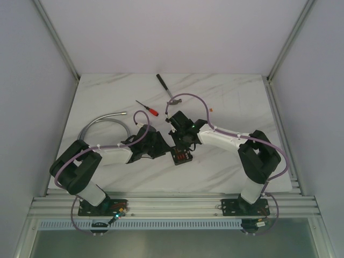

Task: Snap on the fuse box
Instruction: Install the fuse at the fuse box base.

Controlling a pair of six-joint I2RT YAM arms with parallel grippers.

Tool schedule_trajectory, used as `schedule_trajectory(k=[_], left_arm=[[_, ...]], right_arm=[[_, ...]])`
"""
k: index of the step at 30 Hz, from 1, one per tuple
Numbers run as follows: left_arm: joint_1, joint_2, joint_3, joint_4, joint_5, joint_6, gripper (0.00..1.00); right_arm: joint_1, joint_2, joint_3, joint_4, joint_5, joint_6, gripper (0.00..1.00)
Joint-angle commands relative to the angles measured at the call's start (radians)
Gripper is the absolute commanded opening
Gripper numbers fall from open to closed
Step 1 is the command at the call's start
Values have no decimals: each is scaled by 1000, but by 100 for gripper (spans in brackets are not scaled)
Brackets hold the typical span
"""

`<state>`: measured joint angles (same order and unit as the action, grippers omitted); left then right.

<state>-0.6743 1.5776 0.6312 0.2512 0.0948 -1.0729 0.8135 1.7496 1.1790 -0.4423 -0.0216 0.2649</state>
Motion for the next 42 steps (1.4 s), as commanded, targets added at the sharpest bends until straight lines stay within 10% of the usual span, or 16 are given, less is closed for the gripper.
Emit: schedule_trajectory(k=[1,42], left_arm=[[4,25,3,-21,-5,4,54],[5,37,4,-25,1,-2,54]], right_arm=[[-17,35,-10,-83,67,-11,10],[-27,52,-54,-160,141,-41,8]])
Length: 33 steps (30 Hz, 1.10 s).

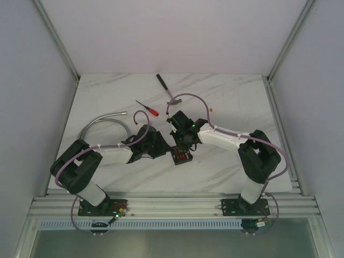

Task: Snap on the fuse box
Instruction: Install the fuse at the fuse box base.

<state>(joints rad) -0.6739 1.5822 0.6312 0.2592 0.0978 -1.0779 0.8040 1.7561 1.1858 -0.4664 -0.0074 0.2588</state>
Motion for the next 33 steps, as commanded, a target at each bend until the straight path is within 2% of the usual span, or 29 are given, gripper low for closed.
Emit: schedule_trajectory(k=[1,8,13,21,33], left_arm=[[5,33,5,-32,-1,4,54],[5,49,21,-32,29,6,54],[5,30,28,-33,48,7,54],[5,-42,18,-34,43,19,56],[53,-154,-28,-63,31,57,62]], right_arm=[[-17,36,-53,-134,124,-35,8],[-9,-5,-13,-76,33,-42,12],[-3,-48,15,-62,43,-14,17],[-3,-79,4,14,14,43,31],[-2,-16,13,25,21,63,28]])
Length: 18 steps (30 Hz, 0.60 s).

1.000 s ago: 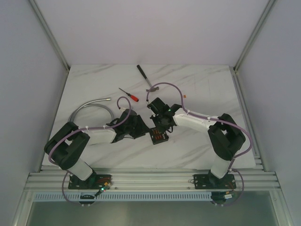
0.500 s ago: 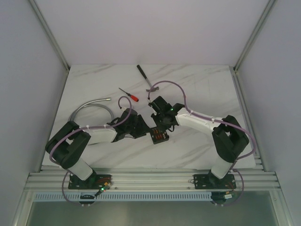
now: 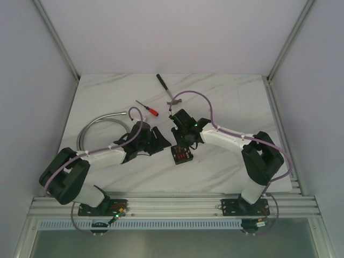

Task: Snap on the fuse box
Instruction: Install the fuse at the fuse box base.

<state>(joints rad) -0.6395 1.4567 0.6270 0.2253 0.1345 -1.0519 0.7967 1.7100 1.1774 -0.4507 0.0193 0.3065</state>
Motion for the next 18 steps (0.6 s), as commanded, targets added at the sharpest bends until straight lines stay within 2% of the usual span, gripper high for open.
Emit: schedule_trajectory(k=[1,9,18], left_arm=[[23,-33,-25,-30,-5,34,62],[56,-35,-36,-43,-7,53,67],[69,-35,-45,-45,-4,62,67]], right_arm=[[5,36,21,9,-7,16,27],[8,59,31,3,-31,16,25],[10,109,71,-69,-18,4,13]])
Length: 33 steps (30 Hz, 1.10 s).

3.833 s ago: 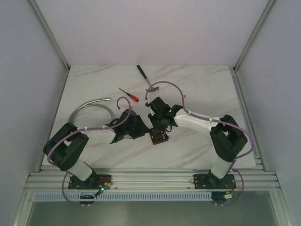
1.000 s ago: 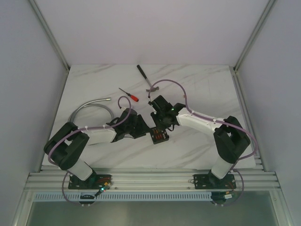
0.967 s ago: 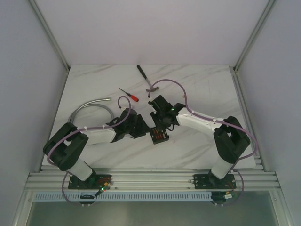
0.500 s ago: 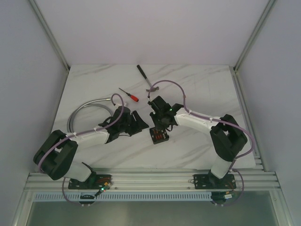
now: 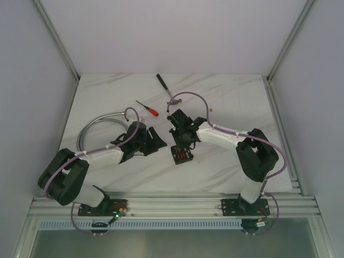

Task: Snap on the fuse box
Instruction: Install the fuse at the fuse box base.

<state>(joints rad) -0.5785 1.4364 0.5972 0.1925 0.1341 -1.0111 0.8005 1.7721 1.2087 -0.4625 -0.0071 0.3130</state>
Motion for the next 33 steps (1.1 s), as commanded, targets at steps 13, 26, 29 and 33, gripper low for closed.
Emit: schedule_trajectory(k=[13,26,29,33], left_arm=[[17,-14,-22,-15,-1,39,67],[23,-49,-21,-27,-3,49,67],[23,-50,-19,-29,-5,48,67],[25,-47,-15,-30,-9,48,67]], right_arm=[[-1,151,81,-167,27,-50,2],[-34,158,-75,-231,68,-107,0],[-34,141,-92,-265,64,-123,0],[-32,137,-102,-291,48,-138,1]])
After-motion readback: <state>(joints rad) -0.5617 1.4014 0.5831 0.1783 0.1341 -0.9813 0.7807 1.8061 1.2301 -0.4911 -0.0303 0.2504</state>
